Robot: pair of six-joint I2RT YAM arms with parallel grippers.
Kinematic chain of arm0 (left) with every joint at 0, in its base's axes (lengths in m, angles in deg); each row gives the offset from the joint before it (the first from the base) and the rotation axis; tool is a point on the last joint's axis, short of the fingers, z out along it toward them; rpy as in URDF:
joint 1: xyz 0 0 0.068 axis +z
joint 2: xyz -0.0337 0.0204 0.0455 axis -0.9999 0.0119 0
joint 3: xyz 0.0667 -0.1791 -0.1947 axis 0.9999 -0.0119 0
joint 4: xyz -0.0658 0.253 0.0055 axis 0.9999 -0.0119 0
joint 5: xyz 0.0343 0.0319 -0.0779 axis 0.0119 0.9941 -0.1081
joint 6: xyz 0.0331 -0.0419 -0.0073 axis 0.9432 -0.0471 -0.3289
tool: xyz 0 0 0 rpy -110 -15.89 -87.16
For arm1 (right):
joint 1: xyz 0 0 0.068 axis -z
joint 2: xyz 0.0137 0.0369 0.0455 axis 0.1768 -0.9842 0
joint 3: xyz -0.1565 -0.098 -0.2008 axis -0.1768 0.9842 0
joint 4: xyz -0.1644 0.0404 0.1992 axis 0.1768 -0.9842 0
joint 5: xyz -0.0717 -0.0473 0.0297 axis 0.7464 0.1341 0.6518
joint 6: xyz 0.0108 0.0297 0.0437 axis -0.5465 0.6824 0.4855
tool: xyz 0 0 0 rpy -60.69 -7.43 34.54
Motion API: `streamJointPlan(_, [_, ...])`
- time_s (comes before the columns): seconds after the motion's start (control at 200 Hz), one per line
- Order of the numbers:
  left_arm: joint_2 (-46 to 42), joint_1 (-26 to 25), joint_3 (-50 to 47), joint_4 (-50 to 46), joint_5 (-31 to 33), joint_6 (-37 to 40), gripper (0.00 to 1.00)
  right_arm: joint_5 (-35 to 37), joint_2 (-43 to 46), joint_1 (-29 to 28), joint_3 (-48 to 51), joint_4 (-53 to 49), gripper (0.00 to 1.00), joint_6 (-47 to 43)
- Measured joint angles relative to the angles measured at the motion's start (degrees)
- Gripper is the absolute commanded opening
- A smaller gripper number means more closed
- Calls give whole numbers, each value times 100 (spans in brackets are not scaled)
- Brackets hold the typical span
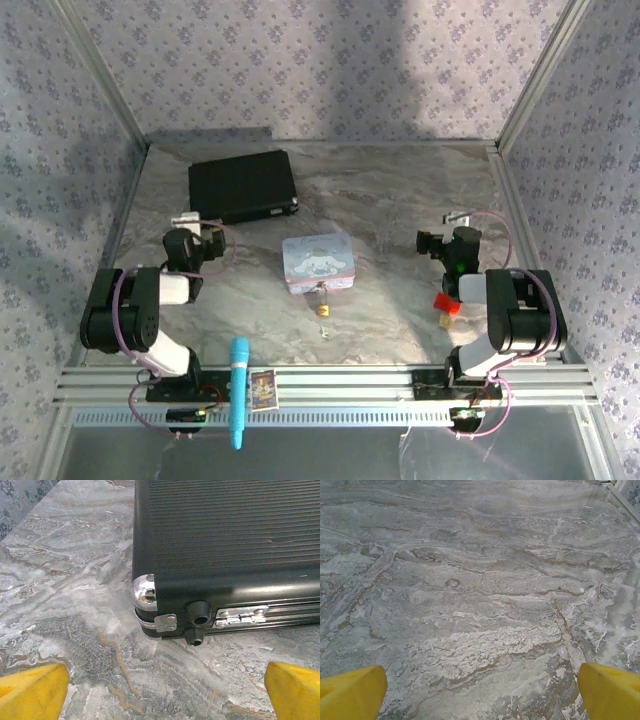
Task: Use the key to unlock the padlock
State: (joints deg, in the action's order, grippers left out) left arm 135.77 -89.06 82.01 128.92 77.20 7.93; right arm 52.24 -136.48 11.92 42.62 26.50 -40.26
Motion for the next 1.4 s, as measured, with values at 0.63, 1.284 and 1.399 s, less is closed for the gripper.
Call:
streamJointPlan(0.63, [0, 13, 61, -4, -269, 42, 100, 2, 0, 0, 0, 0, 99, 0])
streamJointPlan(1.284, [0, 13, 61, -4, -273, 42, 100, -11, 0, 4, 0, 0, 99, 0])
streamJointPlan(1.399, [0, 15, 63, -4, -302, 42, 100, -37, 0, 4, 0, 0, 99, -2])
